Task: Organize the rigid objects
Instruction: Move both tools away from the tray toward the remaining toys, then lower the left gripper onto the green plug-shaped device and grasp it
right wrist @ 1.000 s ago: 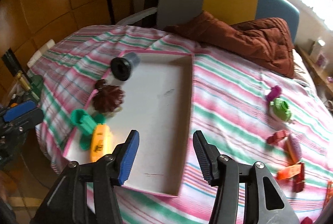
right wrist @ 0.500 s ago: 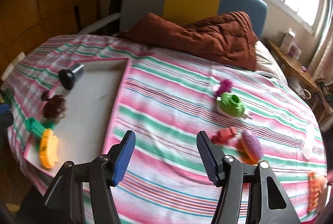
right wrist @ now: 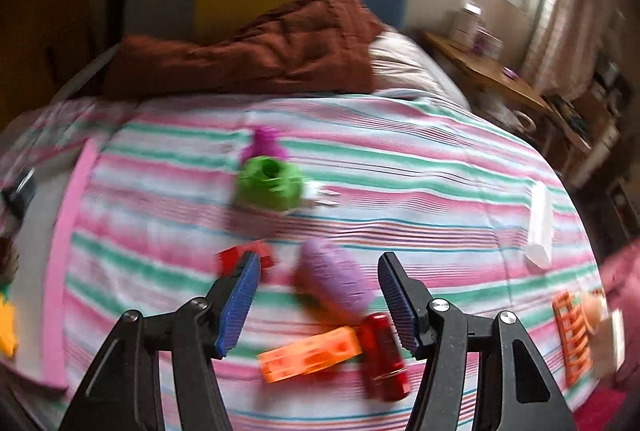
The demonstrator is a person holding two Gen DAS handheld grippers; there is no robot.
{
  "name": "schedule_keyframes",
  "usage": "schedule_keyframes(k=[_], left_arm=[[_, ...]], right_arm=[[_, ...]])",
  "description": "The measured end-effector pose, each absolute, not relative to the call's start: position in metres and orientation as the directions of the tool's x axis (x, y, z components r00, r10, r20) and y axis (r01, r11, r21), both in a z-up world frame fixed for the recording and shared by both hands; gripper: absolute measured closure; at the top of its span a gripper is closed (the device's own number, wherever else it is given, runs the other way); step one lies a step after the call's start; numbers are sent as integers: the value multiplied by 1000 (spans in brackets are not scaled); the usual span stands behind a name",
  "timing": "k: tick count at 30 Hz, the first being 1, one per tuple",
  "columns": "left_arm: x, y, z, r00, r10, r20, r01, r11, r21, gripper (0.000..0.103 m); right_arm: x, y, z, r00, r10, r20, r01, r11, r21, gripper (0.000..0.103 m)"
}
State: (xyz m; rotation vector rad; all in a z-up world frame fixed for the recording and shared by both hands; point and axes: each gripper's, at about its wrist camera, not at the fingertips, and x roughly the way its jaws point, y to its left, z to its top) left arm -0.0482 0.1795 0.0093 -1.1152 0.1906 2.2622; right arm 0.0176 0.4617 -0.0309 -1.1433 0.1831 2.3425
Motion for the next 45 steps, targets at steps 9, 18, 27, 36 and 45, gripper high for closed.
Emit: schedule_keyframes(k=[9,18,27,36,45], left_arm=[[-75,285,-12,-330,506,-797,-693,-703,-159,61],[-89,395,-40,-289,467,-836,-887,-459,50,44],[-111,452,-69,-227,415,-881,-953,-280,114,44],[-109,477,-83,-220,395,-892,-975,-119,188,36],[-103,474,-82,-231,415,-880,-972,-144,187,42]], right_arm=[[43,512,-30,-467,403,-787,-682,-731,30,37],[51,525,-31,-482,345,-805,-716,-684,136,35],[53,529,-32,-504,304,-809,-715,-672,193,33],[55,535,-34,-515,279,-810,-720,-653,233,32],[63,546,-37,-505,292,-812,-757,-602,254,32]])
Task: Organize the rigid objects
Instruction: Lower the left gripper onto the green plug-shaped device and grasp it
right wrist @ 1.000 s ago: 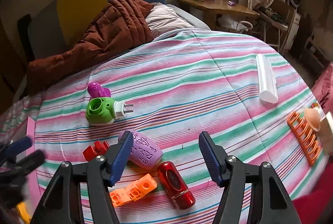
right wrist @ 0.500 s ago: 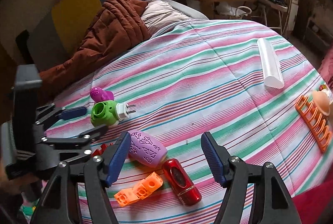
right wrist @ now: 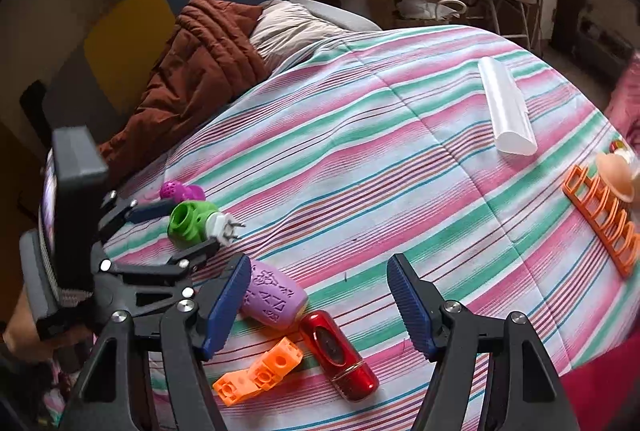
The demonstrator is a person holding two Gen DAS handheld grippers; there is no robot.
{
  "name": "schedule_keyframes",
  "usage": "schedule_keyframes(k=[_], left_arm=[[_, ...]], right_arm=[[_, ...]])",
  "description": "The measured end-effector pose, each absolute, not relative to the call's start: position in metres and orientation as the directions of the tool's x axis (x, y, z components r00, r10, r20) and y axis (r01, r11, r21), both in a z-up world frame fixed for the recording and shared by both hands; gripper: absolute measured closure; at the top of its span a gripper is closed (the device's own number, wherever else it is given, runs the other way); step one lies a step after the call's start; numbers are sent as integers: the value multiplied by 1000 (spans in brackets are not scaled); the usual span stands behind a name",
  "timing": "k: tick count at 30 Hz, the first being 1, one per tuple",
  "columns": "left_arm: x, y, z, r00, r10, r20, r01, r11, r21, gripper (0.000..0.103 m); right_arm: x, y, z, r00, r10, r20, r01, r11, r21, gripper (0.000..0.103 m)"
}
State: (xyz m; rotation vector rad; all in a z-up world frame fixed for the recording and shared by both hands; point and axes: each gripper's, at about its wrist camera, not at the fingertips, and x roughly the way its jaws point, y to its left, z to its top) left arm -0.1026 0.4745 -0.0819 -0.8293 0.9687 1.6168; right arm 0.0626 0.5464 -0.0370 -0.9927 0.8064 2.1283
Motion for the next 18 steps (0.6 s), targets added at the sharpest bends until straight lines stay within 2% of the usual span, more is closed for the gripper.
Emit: schedule_keyframes(k=[4,6,10,13,16,18], left_arm=[[-103,448,-72,-201,445,-873,-969,-222,110,50],[-102,437,-70,-202,448,-871,-963,-253,93,82],[-108,414,-73,-152,426,-892,-953,-303,17,82],[-108,392,-71,-85,434,-897,-931,-356,-84,81],[-119,388,-63,-20,467,-884,-896,-401,-192,74],[-127,391,-62,88,490,-867,-842,-428,-328,66]], right_arm=[[68,555,-41,-505,285,-815,-775,-566,282,32],[69,557,-42,-502,283,-818,-780,-556,287,32],[71,557,-43,-500,281,-819,-784,-550,290,32],[72,556,-42,-497,288,-819,-787,-547,285,32],[72,557,-42,-498,289,-818,-787,-546,287,31],[71,557,-43,-494,288,-820,-788,-546,283,31]])
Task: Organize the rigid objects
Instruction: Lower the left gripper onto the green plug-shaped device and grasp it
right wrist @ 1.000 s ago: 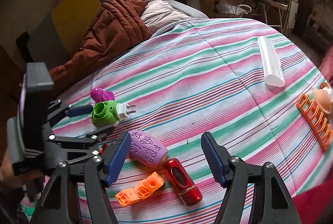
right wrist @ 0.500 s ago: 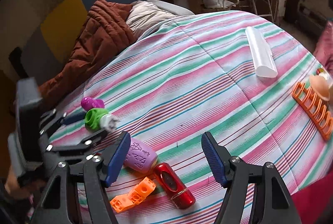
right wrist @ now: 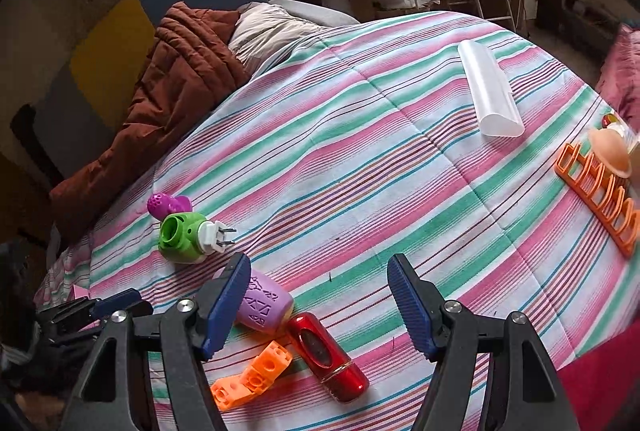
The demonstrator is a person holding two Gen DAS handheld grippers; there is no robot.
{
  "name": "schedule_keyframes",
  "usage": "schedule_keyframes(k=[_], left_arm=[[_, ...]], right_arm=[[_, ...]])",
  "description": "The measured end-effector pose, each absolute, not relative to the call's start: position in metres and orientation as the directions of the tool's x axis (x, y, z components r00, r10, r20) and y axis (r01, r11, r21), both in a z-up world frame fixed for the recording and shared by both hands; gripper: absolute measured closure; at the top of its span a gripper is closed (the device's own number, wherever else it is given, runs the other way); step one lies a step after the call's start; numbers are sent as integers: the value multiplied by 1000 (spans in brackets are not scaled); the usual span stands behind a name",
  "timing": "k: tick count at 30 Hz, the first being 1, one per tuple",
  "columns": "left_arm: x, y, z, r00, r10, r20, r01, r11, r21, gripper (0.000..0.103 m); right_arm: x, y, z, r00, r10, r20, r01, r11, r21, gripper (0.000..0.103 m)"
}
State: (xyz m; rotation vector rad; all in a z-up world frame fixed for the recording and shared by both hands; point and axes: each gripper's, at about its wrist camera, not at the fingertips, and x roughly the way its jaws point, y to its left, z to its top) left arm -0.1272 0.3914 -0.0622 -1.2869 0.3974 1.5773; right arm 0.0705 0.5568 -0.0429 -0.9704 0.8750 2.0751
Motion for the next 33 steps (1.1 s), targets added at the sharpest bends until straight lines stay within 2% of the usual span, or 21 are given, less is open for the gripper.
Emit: schedule_keyframes(k=[2,4,5,6,12,17,24,25,27,33], left_arm=[[-136,395,-65,122,506,-854,-794,-466,-389,57],[-141,399,-66,113,519,-847,-762,-502,-408,40],[-145,403,-68,124,528,-840,-737,-518,-434,28],[-149,406,-70,141,533,-834,-711,-532,-460,26],[-180,428,-92,208,574,-792,-480,-646,-594,26],[-180,447,-101,171,550,-818,-399,-720,-568,25],[-167,477,-104,77,430,-899,-476,-777,-412,26],[-167,478,-105,70,424,-903,-479,-780,-404,27],[-167,473,-106,48,417,-908,-471,-792,-389,38],[-164,464,-101,38,422,-906,-528,-761,-377,38]], right_arm=[[70,558,-44,-497,278,-822,-787,-544,292,31],[70,558,-44,-498,273,-823,-785,-545,294,30],[70,558,-45,-500,270,-823,-784,-545,298,29],[70,558,-45,-503,266,-822,-782,-546,301,29],[68,557,-46,-525,230,-819,-766,-548,337,28],[69,556,-45,-545,212,-811,-754,-546,364,28],[71,558,-46,-553,207,-807,-756,-530,383,27],[72,559,-46,-553,207,-807,-759,-526,385,27],[73,560,-47,-549,209,-809,-764,-518,385,27],[71,563,-49,-534,221,-816,-774,-516,367,27]])
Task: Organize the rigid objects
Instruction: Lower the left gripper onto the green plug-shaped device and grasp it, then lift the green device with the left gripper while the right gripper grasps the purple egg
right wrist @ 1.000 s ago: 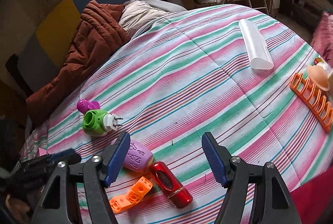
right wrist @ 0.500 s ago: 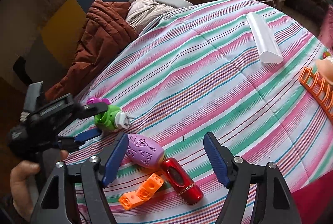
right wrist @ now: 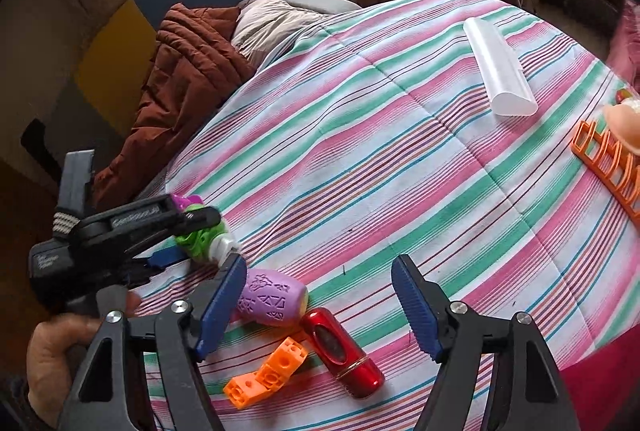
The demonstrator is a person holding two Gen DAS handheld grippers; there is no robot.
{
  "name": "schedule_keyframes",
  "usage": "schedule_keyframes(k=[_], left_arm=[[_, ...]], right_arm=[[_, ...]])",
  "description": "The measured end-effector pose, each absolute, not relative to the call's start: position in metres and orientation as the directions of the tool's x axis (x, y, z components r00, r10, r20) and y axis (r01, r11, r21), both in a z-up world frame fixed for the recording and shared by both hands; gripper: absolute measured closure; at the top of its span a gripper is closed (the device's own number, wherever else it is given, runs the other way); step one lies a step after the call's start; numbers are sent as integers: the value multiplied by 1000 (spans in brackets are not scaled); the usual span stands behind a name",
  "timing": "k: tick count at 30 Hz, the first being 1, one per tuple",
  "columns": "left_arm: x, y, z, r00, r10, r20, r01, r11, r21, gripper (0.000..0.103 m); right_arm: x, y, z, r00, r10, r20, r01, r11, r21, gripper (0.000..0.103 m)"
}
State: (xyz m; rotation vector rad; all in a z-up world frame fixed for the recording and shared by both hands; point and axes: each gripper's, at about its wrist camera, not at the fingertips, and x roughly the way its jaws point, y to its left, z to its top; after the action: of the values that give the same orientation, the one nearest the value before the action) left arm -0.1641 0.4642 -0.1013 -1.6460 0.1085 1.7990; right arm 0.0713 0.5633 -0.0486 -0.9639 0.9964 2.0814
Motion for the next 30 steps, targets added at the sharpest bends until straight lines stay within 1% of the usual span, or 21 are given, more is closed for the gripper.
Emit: schedule_keyframes(k=[5,8,14,20,24,26,30], left_arm=[[-149,446,-78,-30,465,-885,-621,-702,-348,38],[-145,429,-64,-53,499,-865,-629,-689,-359,38],[-129,379,-33,-117,556,-823,-651,-669,-360,38],[-109,328,-21,-162,578,-800,-644,-676,-358,38],[-91,297,-15,-196,580,-791,-653,-679,-335,38],[-83,284,-13,-210,583,-785,-659,-677,-327,38],[-69,265,-9,-240,582,-777,-669,-679,-302,38]], right_arm=[[72,570,-53,-520,232,-822,-789,-498,359,27],[70,571,-55,-517,233,-824,-787,-508,351,27],[48,559,-63,-502,182,-845,-740,-597,311,27],[27,539,-71,-455,177,-873,-681,-701,212,27],[13,524,-75,-412,220,-884,-633,-767,105,27],[9,519,-78,-404,213,-890,-612,-786,90,26],[3,512,-80,-405,199,-893,-577,-813,81,18]])
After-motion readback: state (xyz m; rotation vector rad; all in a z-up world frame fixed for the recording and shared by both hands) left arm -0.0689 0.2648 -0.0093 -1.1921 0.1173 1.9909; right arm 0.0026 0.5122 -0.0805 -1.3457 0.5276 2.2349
